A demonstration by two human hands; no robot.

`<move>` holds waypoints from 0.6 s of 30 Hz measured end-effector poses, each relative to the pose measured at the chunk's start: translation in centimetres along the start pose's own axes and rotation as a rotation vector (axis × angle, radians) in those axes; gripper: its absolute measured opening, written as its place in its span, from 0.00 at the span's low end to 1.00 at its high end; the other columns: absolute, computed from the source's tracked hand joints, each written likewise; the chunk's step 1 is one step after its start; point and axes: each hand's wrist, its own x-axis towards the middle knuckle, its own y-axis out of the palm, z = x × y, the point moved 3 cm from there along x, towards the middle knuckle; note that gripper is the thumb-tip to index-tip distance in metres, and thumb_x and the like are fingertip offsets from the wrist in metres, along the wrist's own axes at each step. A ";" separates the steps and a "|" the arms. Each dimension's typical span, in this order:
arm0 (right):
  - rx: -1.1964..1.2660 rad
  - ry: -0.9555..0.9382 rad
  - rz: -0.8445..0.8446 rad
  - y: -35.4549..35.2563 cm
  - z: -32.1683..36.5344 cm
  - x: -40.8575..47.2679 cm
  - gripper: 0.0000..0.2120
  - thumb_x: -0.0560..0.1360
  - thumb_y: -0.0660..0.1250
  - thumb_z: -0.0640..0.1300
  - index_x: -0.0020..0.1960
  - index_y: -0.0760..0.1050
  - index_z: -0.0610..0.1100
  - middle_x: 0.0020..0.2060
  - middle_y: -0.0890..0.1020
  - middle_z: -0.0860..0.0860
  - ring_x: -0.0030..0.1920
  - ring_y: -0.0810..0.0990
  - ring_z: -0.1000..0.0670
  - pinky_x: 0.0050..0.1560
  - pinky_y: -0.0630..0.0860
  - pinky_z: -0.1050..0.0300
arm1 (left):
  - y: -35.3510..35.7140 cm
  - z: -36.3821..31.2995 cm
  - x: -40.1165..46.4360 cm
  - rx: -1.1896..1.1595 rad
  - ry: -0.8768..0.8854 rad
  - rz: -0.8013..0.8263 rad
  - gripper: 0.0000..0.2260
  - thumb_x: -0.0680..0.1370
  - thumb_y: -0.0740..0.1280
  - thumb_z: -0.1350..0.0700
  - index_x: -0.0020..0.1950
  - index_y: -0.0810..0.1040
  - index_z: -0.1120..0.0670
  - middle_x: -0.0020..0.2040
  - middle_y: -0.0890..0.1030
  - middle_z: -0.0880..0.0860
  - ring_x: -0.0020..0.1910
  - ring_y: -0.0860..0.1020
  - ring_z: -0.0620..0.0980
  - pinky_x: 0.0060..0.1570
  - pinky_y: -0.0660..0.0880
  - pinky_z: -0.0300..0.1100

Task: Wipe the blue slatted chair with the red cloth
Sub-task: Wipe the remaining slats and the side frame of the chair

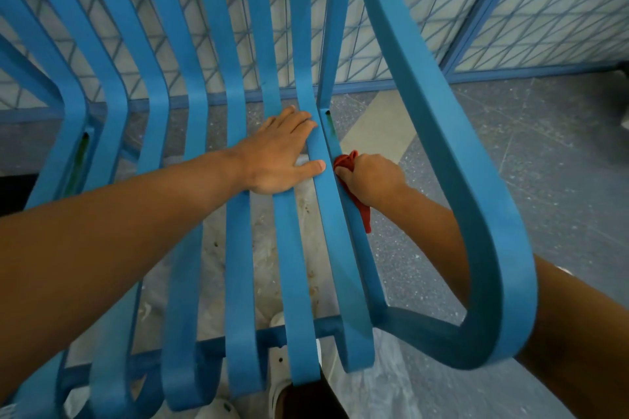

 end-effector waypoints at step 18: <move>0.018 -0.032 -0.075 -0.3 1.3 11.4 0.22 0.83 0.59 0.56 0.58 0.78 0.37 0.56 0.82 0.39 0.56 0.80 0.39 0.46 0.70 0.52 | 0.9 1.7 2.3 0.074 0.034 -0.036 0.43 0.76 0.42 0.28 0.83 0.42 0.54 0.84 0.42 0.52 0.82 0.39 0.51 0.80 0.40 0.54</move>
